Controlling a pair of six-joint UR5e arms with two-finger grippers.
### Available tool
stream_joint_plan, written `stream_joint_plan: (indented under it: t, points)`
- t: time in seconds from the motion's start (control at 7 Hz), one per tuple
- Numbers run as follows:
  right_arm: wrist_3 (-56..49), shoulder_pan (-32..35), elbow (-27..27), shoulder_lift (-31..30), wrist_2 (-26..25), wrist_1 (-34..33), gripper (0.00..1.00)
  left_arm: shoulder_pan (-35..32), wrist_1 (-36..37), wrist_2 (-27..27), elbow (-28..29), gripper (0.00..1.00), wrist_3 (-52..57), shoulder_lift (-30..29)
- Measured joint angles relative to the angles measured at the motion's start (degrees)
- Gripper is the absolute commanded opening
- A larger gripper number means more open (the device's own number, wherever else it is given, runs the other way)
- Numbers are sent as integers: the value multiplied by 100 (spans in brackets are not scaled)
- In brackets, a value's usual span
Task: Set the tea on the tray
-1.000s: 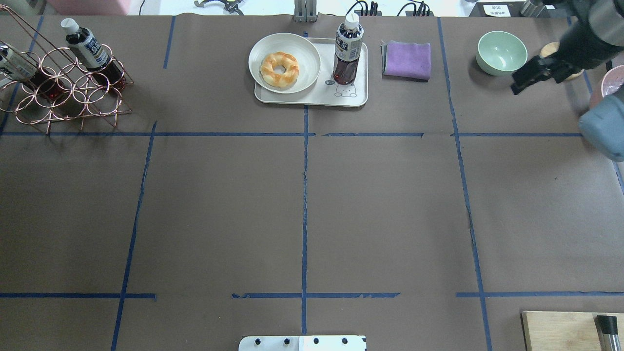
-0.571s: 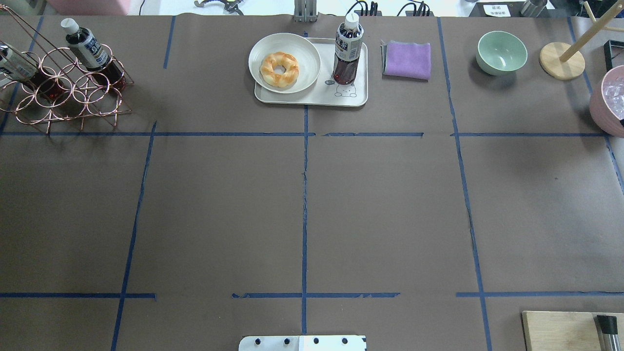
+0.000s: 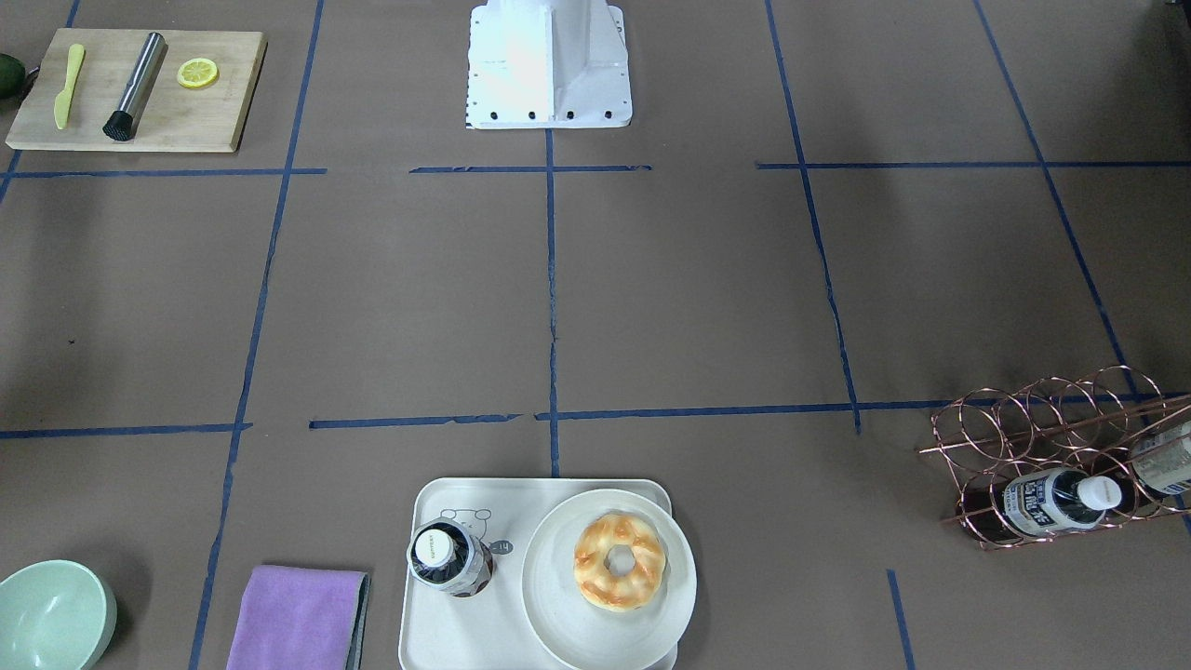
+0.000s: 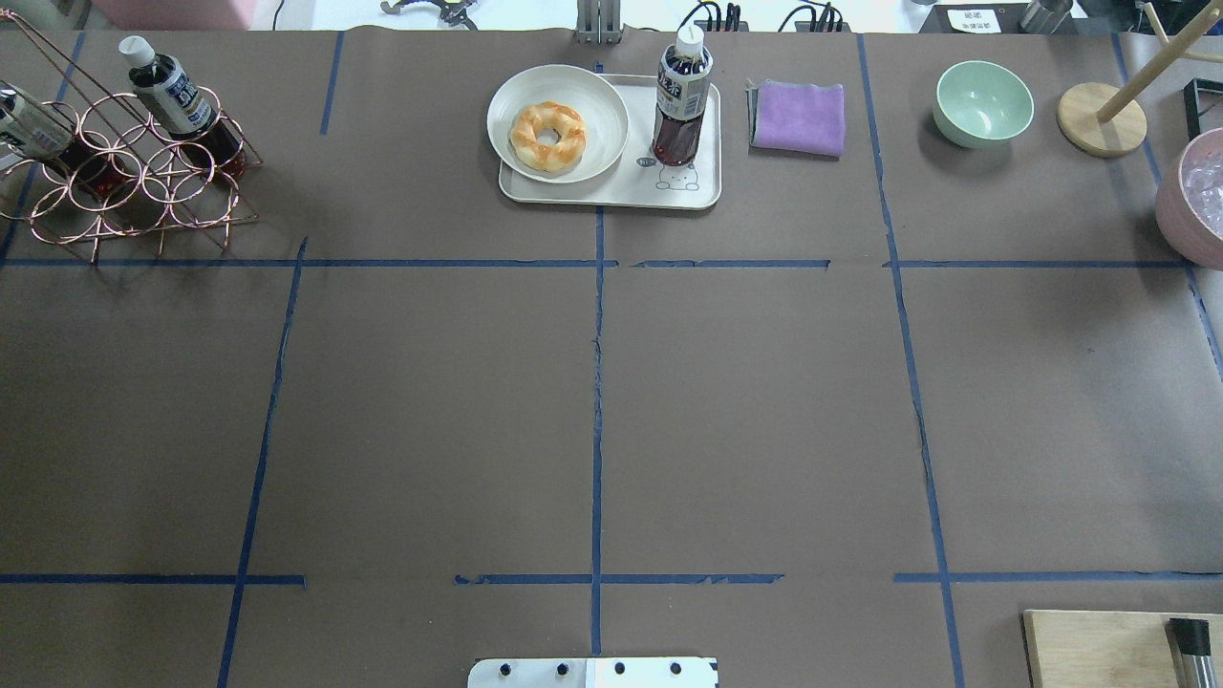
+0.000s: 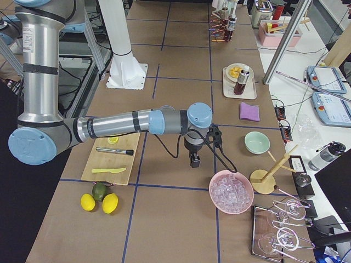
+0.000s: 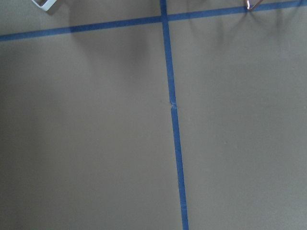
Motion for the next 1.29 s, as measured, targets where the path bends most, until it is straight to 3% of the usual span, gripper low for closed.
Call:
stream_joint_plan:
  t: [0.86,1.29]
  points:
    - [-257,806,-600,-354,578,51,100,-131,-7,-275,323,100,-4,-122]
    - [-64,843,-647,-469,31,614,100,-147,-16,-280,299,100,-2,-127]
